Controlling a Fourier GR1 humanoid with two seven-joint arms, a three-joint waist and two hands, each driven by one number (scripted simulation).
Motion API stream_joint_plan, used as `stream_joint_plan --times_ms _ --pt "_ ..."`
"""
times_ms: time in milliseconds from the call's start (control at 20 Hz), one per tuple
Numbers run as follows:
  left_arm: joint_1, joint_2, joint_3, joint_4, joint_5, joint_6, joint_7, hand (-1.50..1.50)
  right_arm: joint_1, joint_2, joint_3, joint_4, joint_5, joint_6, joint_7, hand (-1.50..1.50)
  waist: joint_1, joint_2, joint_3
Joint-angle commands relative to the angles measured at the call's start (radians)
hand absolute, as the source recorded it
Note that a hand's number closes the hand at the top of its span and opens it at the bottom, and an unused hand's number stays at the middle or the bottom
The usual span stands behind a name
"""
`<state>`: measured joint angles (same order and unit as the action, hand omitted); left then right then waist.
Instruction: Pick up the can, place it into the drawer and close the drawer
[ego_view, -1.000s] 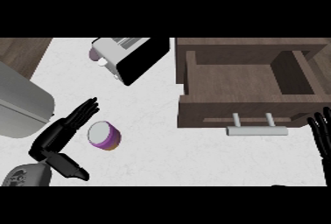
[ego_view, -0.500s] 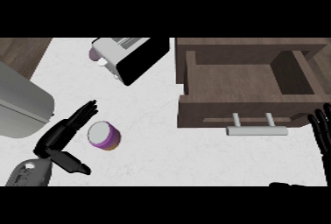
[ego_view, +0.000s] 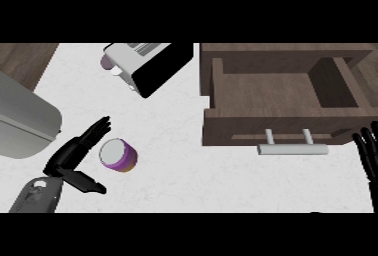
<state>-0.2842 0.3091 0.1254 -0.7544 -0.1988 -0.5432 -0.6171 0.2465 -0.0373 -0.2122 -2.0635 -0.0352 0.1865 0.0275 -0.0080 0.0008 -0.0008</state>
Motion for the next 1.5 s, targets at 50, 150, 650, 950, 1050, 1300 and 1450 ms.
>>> stream_joint_plan --times_ms 50,150,650,950,1050,1300,1450 --pt "-0.046 -0.02 -0.021 0.163 -0.047 0.009 -0.138 -1.5 0.005 -0.03 -0.05 -0.049 -0.088 0.036 0.058 -1.5 -0.005 0.001 0.0" --pt "-0.078 -0.006 -0.01 0.186 -0.033 -0.007 -0.15 -1.5 0.055 -0.005 -0.03 -0.052 -0.047 0.04 0.002 -1.5 -0.007 0.001 0.0" --pt "-0.137 -0.016 -0.027 0.29 -0.057 0.037 -0.17 -1.5 -0.062 -0.001 -0.001 -0.044 0.0 -0.016 0.096 -1.5 -0.003 0.002 0.0" --pt "-0.176 -0.041 -0.02 0.284 -0.026 0.03 -0.128 -1.5 -0.009 0.007 -0.024 -0.093 -0.03 -0.001 0.094 -1.5 -0.003 0.001 0.0" --pt "-0.182 -0.04 -0.033 0.274 -0.036 0.03 -0.112 -1.5 -0.004 0.01 -0.04 -0.062 -0.035 0.007 0.06 -1.5 -0.001 0.0 0.0" --pt "-0.181 -0.087 -0.057 0.243 -0.039 0.043 -0.06 -1.5 0.037 0.026 -0.016 -0.109 -0.024 0.024 0.074 -1.5 0.001 -0.001 0.001" --pt "-0.162 -0.144 -0.074 0.228 -0.048 0.094 -0.109 -1.5 0.019 0.006 -0.041 -0.114 -0.069 0.029 0.107 -1.5 0.001 -0.001 0.001"
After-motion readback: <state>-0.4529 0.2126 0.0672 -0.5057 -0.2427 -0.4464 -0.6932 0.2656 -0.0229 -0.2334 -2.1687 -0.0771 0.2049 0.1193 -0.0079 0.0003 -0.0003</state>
